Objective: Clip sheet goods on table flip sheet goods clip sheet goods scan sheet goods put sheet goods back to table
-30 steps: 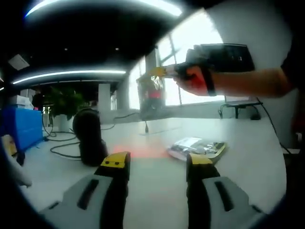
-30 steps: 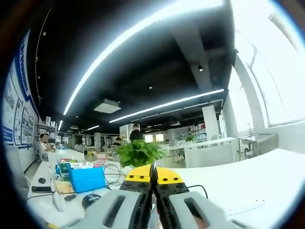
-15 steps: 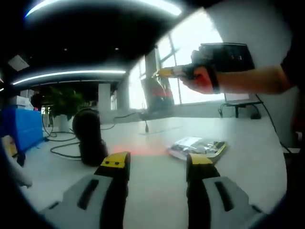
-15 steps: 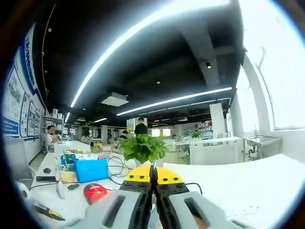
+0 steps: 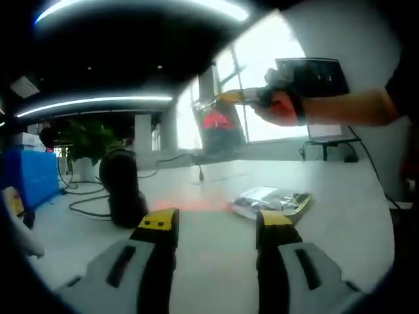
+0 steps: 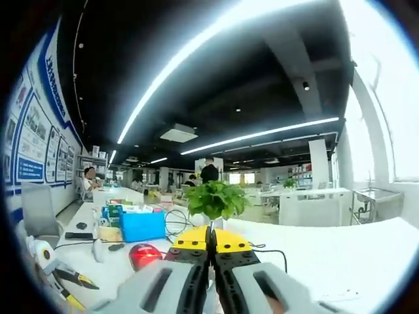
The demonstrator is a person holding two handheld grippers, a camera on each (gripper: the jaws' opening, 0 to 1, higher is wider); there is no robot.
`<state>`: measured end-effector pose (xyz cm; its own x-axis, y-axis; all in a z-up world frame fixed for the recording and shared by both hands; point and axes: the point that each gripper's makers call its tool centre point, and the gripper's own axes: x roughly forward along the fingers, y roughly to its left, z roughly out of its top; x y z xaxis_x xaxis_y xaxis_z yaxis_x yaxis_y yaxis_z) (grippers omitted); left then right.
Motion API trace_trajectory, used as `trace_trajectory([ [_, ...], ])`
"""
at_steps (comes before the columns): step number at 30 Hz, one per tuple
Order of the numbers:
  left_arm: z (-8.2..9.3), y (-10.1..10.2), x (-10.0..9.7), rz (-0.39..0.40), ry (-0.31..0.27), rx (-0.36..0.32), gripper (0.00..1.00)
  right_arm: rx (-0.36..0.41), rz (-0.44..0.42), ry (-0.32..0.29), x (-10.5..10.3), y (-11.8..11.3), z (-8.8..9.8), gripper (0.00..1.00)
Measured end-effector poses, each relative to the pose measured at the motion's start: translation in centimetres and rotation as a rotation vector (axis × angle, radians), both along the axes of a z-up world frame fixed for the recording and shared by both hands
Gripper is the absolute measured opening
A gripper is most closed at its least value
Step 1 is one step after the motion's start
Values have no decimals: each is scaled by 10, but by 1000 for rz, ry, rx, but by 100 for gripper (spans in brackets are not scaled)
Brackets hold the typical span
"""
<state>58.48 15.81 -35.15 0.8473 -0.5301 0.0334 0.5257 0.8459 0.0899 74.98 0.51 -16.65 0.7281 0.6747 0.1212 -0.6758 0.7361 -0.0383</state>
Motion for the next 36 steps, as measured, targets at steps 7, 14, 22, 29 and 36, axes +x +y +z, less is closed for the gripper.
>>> trace_trajectory([
  [7, 0, -1, 0, -3, -2, 6, 40, -16, 22, 30, 4, -12, -13, 0],
  [14, 0, -1, -1, -4, -2, 11, 40, -59, 51, 45, 11, -16, -30, 0],
  [22, -1, -2, -1, -4, -4, 15, 40, -91, 98, 56, 14, -7, -43, 0],
  [29, -2, -3, 0, -6, 0, 24, 39, -80, 160, 72, 13, 5, -52, 0],
  [36, -2, -4, 0, -5, -3, 30, 39, -103, 199, 92, 17, 7, -69, 0],
])
